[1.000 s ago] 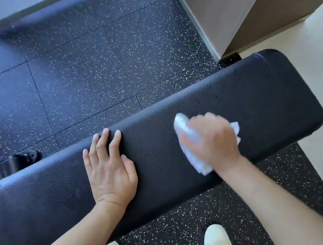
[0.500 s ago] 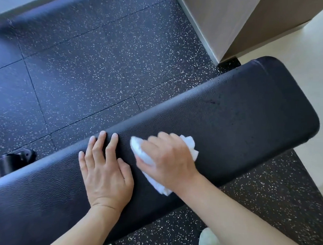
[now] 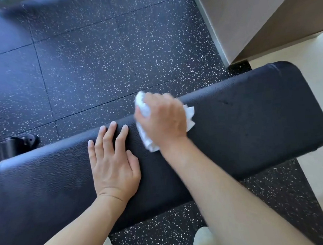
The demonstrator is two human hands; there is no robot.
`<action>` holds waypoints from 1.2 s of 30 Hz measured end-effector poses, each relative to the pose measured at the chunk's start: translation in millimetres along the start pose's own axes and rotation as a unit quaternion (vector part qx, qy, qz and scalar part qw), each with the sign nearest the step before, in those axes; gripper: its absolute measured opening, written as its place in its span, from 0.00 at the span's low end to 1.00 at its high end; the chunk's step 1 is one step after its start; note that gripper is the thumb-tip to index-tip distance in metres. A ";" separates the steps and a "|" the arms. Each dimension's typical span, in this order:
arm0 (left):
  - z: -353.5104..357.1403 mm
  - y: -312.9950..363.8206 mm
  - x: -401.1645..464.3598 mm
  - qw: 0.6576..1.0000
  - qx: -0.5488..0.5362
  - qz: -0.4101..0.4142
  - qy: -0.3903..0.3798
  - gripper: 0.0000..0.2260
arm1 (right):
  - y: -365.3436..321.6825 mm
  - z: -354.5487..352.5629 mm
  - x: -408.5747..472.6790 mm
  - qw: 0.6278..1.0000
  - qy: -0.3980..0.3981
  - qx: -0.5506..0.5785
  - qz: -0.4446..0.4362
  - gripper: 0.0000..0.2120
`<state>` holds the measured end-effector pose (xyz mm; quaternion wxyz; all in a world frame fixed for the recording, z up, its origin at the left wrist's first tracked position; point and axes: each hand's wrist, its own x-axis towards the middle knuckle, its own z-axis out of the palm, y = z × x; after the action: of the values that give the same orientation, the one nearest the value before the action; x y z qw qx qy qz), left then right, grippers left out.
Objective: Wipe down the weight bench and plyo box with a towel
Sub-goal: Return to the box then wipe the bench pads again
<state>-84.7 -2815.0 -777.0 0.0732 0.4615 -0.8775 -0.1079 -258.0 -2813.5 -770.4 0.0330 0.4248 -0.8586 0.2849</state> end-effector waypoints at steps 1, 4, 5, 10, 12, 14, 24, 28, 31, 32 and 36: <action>0.6 -1.4 -0.1 1.000 -0.002 -0.002 0.001 0.28 | -14.6 4.4 -7.6 1.000 -0.011 0.020 -0.015 0.12; 0.6 -2.4 -0.4 1.000 -0.008 -0.005 0.002 0.27 | -10.2 -7.9 -45.0 0.996 -0.040 0.034 -0.075 0.11; -0.2 -1.3 -0.3 1.000 -0.007 -0.004 0.002 0.28 | 5.5 -19.4 -56.1 0.993 -0.040 0.026 -0.106 0.10; -3.0 3.3 2.2 1.000 -0.007 -0.003 0.008 0.28 | 121.6 -64.5 -40.9 0.989 0.003 -0.121 -0.082 0.18; -3.2 2.6 1.5 1.000 -0.009 -0.001 0.009 0.28 | 140.0 -69.2 -20.3 0.990 0.034 -0.139 0.015 0.16; -2.1 1.7 0.6 1.000 -0.012 0.000 0.009 0.28 | 126.8 -64.4 -12.6 0.987 0.058 -0.135 0.069 0.11; 2.6 -2.4 0.3 0.999 -0.036 -0.013 0.012 0.26 | -24.9 5.2 -36.6 0.996 -0.042 -0.001 -0.075 0.11; 1.9 -1.7 0.1 1.000 -0.008 0.000 0.007 0.28 | 30.5 -19.7 -27.8 0.977 -0.061 -0.046 -0.199 0.06; 0.5 0.0 0.1 1.000 -0.006 -0.004 0.008 0.28 | 105.3 -42.3 -13.3 0.977 -0.009 -0.154 -0.146 0.23; 0.2 0.1 0.6 1.000 -0.009 -0.005 0.007 0.28 | 119.6 -48.8 -9.1 0.984 0.014 -0.157 -0.086 0.25; 0.8 -1.2 0.7 1.000 -0.015 -0.001 0.005 0.28 | 102.7 -49.2 -6.0 0.990 0.066 -0.111 0.058 0.11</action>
<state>-84.3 -2816.1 -778.0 0.0844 0.4619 -0.8749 -0.1190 -340.1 -2734.8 -778.4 0.1199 0.3483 -0.9041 0.2166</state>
